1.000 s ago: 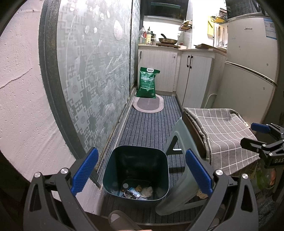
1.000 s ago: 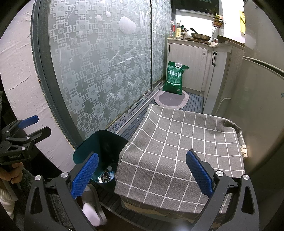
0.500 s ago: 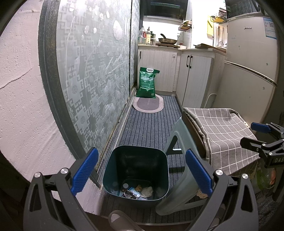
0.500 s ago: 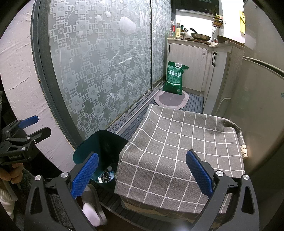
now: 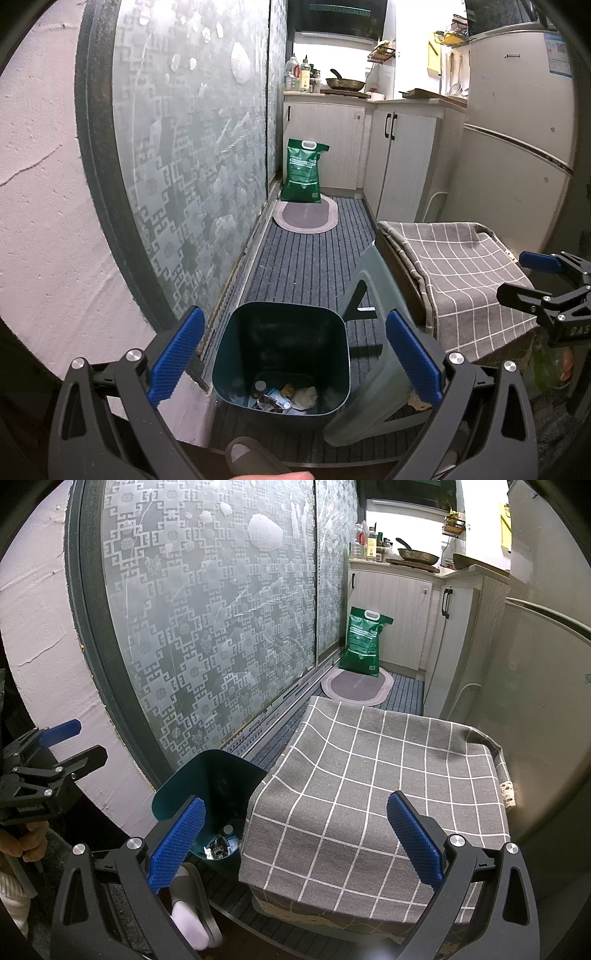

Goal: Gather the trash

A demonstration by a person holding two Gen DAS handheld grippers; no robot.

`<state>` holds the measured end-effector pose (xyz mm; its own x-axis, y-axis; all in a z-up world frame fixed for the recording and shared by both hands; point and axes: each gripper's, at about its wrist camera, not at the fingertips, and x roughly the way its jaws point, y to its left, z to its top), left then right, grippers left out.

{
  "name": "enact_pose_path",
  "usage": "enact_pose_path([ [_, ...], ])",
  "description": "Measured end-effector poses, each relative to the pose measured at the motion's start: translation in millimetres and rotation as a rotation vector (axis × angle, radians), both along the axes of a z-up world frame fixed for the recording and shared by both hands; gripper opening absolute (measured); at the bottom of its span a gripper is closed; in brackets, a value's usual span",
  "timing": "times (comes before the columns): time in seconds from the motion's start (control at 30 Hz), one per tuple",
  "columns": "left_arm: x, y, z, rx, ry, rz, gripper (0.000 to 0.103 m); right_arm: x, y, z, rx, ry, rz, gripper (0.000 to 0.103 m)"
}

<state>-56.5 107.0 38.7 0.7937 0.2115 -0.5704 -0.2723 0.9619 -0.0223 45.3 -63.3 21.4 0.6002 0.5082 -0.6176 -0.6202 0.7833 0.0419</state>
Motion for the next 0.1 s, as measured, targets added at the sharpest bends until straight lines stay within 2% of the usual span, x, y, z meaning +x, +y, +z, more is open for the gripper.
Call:
enact_pose_path([
  [0.1, -0.5, 1.6, 0.5, -0.004, 0.000, 0.001, 0.100, -0.1, 0.2, 0.0, 0.001, 0.000, 0.000, 0.100],
])
